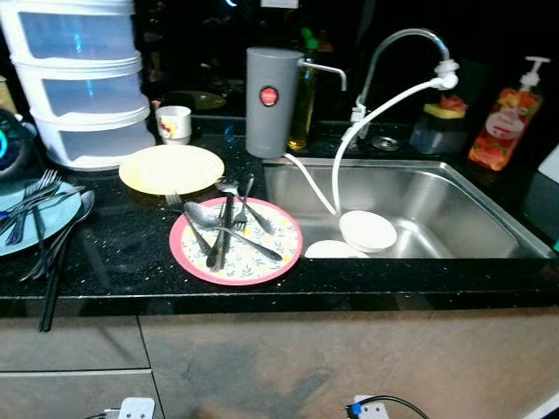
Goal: Kitchen organization
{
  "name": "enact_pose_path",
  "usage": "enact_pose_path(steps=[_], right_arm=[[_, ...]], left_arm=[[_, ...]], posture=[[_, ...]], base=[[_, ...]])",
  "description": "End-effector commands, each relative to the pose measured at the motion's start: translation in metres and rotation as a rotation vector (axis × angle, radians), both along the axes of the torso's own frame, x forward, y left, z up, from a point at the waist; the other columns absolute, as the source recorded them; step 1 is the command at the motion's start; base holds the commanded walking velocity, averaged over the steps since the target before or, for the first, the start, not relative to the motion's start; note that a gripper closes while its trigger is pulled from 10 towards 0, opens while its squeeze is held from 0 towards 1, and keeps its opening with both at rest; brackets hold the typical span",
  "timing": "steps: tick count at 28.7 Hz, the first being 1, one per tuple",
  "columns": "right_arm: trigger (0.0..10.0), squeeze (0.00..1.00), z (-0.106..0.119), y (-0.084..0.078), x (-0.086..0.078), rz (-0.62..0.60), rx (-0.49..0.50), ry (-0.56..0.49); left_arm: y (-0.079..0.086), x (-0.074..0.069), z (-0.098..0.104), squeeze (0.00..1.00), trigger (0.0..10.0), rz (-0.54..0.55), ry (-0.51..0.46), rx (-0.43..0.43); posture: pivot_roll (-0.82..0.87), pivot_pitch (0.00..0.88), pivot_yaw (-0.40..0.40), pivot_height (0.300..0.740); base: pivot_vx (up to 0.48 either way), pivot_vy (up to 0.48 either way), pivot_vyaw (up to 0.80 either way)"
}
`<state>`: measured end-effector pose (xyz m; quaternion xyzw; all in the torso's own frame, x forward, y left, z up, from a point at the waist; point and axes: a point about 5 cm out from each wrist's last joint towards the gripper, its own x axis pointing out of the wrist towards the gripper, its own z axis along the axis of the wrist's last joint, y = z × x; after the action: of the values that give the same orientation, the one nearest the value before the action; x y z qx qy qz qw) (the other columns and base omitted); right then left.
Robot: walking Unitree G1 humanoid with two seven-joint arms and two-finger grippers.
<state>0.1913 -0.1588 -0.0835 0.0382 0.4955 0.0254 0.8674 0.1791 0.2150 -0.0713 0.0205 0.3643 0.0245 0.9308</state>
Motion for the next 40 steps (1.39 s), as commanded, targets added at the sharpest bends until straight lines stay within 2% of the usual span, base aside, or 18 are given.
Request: enact_pose_path(steps=[1,8,10,20,21,25,30,33,40], right_arm=[[10.0,0.0,-0.002,-0.004,-0.005,-0.029,0.009,0.006],[10.0,0.0,-0.001,-0.013,-0.005,-0.062,-0.001,-0.006],[10.0,0.0,-0.001,-0.015,-0.004,-0.077,-0.014,-0.008],[10.0,0.0,-0.004,-0.018,-0.01,-0.035,-0.047,0.009],[10.0,0.0,-0.005,-0.018,-0.014,-0.01,-0.058,0.017],[10.0,0.0,-0.006,-0.016,-0.016,0.005,-0.061,0.018],[10.0,0.0,-0.006,-0.009,-0.014,0.033,-0.061,0.01],[10.0,0.0,-0.005,-0.005,-0.012,0.047,-0.056,0.005],[10.0,0.0,-0.004,0.005,-0.008,0.143,-0.057,0.003]], left_arm=[[0.004,0.002,0.002,0.0,10.0,-0.031,-0.001,0.013],[-0.003,0.012,0.004,0.0,10.0,-0.053,0.004,-0.001],[-0.01,0.017,0.004,0.0,10.0,-0.085,0.011,-0.006],[-0.023,0.007,-0.003,0.0,10.0,-0.077,0.042,-0.039],[-0.022,-0.001,-0.007,0.0,10.0,-0.054,0.057,-0.041],[-0.017,-0.01,-0.011,0.0,10.0,-0.009,0.072,-0.038],[-0.006,-0.014,-0.011,0.0,10.0,0.031,0.075,-0.024],[-0.001,-0.011,-0.009,0.0,10.0,0.043,0.067,-0.017],[0.016,0.008,0.006,0.0,10.0,0.096,-0.028,-0.005]], posture=[[0.07,0.022,-0.042,0.74],[0.05,0.0,-0.005,0.74],[0.01,0.0,0.01,0.74],[0.01,0.0,-0.013,0.74],[0.01,0.007,-0.02,0.74],[0.02,0.013,-0.029,0.74],[0.03,0.019,-0.032,0.74],[0.05,0.025,-0.045,0.74],[0.06,0.036,-0.091,0.74]], base=[[0.0,0.0,0.0],[0.0,0.0,0.0],[0.0,0.0,0.0],[0.0,0.0,0.0],[0.0,0.0,0.0],[0.0,0.0,0.0],[0.0,0.0,0.0],[0.0,0.0,0.0],[0.0,0.0,0.0]])
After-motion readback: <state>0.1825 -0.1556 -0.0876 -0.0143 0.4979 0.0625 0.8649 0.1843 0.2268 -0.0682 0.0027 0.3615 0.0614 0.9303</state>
